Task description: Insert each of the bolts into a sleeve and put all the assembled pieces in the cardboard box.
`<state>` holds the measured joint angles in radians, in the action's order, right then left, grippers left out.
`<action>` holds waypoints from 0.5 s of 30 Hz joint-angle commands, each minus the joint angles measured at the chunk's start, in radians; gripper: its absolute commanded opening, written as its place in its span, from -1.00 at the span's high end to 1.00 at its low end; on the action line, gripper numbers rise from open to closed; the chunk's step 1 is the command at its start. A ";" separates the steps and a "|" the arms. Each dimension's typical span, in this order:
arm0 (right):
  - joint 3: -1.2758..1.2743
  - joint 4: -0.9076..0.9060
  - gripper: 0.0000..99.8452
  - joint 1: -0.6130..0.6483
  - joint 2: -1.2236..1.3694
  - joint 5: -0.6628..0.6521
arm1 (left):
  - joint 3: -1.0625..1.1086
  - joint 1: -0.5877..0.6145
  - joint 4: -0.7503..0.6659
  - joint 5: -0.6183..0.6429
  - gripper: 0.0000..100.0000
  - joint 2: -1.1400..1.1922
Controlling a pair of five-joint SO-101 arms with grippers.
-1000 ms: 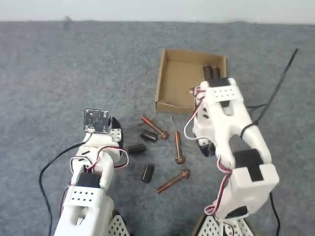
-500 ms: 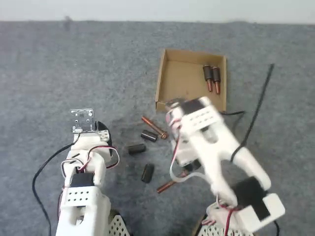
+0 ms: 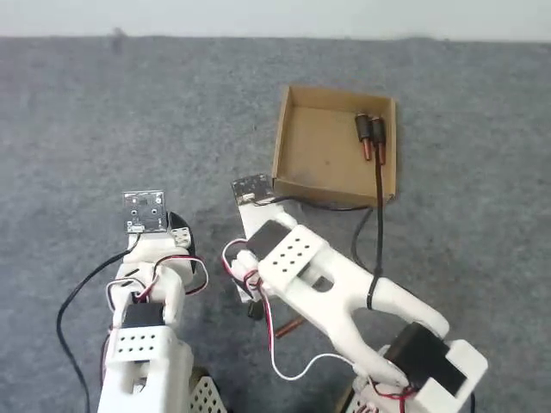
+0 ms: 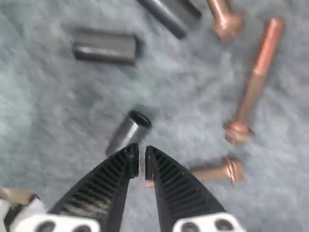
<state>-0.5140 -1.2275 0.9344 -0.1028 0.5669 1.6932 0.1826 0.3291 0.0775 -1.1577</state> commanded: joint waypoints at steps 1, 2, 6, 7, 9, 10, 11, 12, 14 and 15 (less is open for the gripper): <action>-0.003 0.058 0.99 0.010 -0.053 0.014 | -0.012 0.003 -0.061 -0.009 0.96 -0.023; -0.003 0.058 0.99 0.015 -0.053 0.018 | -0.012 0.003 -0.071 -0.009 0.96 -0.023; -0.023 0.061 0.99 0.071 -0.053 0.083 | -0.012 -0.006 -0.074 -0.009 0.96 -0.023; -0.032 0.065 0.99 0.090 -0.053 0.086 | -0.012 -0.012 -0.074 -0.009 0.96 -0.023; -0.049 0.090 0.99 0.122 -0.053 0.086 | -0.012 -0.012 -0.074 -0.009 0.96 -0.023; -0.055 0.099 0.99 0.130 -0.053 0.086 | -0.012 -0.012 -0.074 -0.009 0.96 -0.023; -0.058 0.107 0.99 0.131 -0.053 0.087 | -0.012 -0.012 -0.074 -0.009 0.96 -0.023; -0.058 0.113 0.99 0.131 -0.053 0.087 | -0.012 -0.012 -0.074 -0.009 0.96 -0.023; -0.058 0.114 0.99 0.131 -0.053 0.087 | -0.012 -0.012 -0.074 -0.009 0.96 -0.023; -0.058 0.114 0.99 0.131 -0.053 0.087 | -0.012 -0.014 -0.075 -0.009 0.96 -0.023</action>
<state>-0.5800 -1.1262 1.0541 -0.1028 0.6421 1.6932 0.1765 0.2862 0.0775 -1.1577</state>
